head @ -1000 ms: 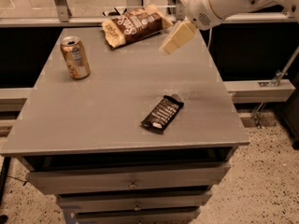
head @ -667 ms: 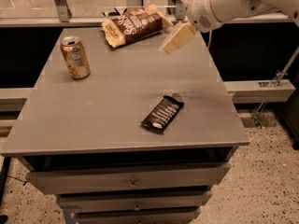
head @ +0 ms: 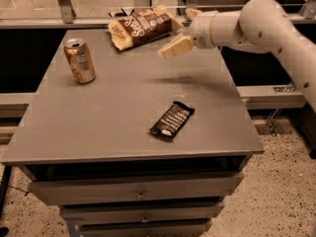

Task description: Move brown chip bag near rxbar chocolate

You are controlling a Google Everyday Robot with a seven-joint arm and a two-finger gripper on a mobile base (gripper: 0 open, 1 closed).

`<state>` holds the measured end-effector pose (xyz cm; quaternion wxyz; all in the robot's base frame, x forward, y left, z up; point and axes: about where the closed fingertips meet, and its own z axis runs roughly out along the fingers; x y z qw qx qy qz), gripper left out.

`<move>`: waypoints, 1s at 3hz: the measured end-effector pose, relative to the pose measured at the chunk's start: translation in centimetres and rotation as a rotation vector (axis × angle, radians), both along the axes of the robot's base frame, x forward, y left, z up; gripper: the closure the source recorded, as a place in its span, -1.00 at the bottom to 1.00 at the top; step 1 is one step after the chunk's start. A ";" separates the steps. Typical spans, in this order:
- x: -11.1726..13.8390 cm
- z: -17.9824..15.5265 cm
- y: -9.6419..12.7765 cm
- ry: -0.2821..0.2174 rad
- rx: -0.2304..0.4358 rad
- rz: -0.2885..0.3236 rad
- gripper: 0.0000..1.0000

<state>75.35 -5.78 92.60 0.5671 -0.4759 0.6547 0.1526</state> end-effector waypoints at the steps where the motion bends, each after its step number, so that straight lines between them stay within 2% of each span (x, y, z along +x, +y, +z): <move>1: 5.2 -2.1 0.9 -0.034 0.077 0.001 -1.00; 2: 8.9 -2.1 2.4 -0.074 0.037 0.023 -1.00; 3: 10.8 -2.4 3.5 -0.098 -0.084 0.046 -1.00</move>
Offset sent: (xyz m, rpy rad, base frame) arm 0.1396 0.0287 -0.0225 -0.0700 -0.1197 0.0440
